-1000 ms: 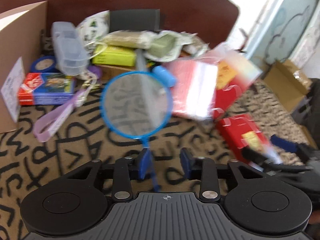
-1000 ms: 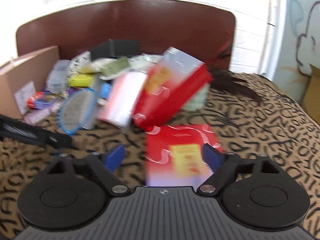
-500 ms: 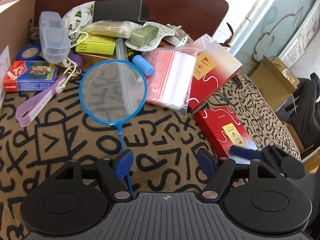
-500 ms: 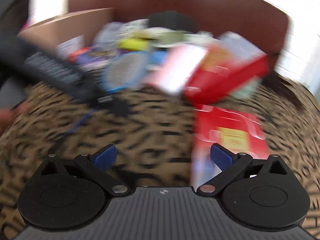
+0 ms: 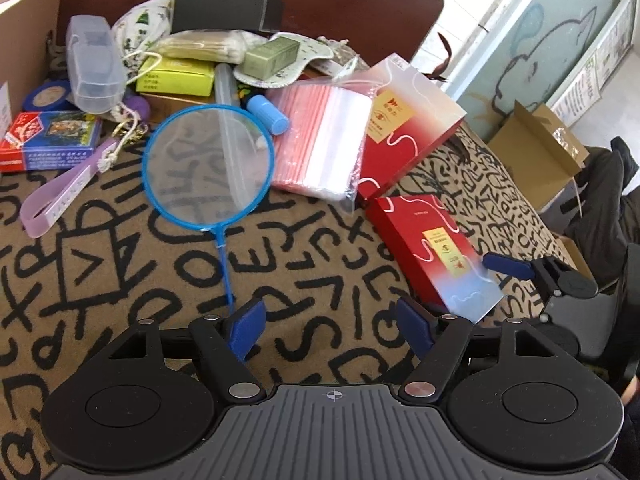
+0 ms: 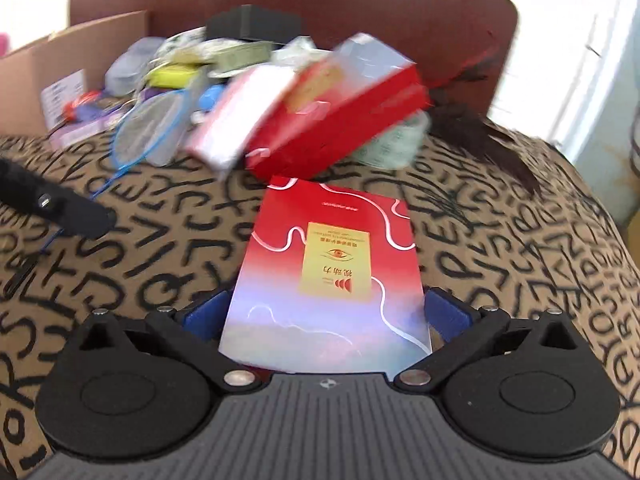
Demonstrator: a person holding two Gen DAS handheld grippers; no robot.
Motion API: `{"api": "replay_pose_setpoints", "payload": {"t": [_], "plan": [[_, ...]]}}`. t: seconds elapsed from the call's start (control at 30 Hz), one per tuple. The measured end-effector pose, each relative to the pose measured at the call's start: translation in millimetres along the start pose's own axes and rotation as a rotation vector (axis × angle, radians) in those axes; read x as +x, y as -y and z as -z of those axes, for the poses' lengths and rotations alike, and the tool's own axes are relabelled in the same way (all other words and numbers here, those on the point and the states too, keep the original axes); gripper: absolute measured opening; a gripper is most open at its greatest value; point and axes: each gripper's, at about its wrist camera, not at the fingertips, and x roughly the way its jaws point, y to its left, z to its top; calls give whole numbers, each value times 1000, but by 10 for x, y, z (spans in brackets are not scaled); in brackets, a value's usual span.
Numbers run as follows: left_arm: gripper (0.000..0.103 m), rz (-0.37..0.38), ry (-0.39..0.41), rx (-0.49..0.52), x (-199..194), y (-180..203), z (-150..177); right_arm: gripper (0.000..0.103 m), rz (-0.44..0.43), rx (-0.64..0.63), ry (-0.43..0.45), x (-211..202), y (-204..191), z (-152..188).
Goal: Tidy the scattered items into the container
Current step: 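Move both open tools back over the pile toward the red gift box, then grasp the flat red gift box with the right tool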
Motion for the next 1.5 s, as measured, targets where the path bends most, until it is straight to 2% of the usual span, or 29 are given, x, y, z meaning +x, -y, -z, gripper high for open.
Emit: {"api": "replay_pose_setpoints", "payload": {"t": [0.07, 0.13, 0.2, 0.33, 0.4, 0.5, 0.57, 0.73, 0.8, 0.93, 1.1, 1.27, 1.33, 1.5], "plan": [[83, -10, 0, -11, -30, -34, 10, 101, 33, -2, 4, 8, 29, 19], [83, -13, -2, -21, -48, -63, 16, 102, 45, 97, 0, 49, 140, 10], [84, -9, -3, -26, -50, -69, 15, 102, 19, 170, -16, 110, 202, 18], [84, -4, -8, -22, -38, -52, 20, 103, -54, 199, -27, 155, 206, 28], [84, -5, -11, -17, -48, -48, 30, 103, -134, 156, -30, 85, 92, 26], [84, 1, -13, -20, -101, -80, 62, 103, -298, -10, -31, -76, -215, 83], [84, 17, -26, -32, -132, -113, 96, 102, -342, -66, -12, -189, -330, 117], [84, 38, -32, -53, -119, -131, 117, 102, -406, 55, 52, -385, -192, 122], [84, 29, -22, -39, -88, -116, 75, 102, -392, 94, 54, -427, -133, 138], [84, 44, -31, 0, -2, -58, -24, 102, -287, 89, 1, -429, -119, 230], [83, 84, -68, 51, 129, 17, -48, 97, -323, 188, -24, -601, -24, 409], [80, 95, -90, 88, 225, 22, -52, 96, -309, 99, -49, -649, -97, 495], [75, 85, -92, 93, 218, 25, -47, 97, -309, 79, -52, -623, -140, 473], [75, 0, -67, 147, 114, 72, 50, 98, -298, -51, -54, -555, -296, 437]]}}
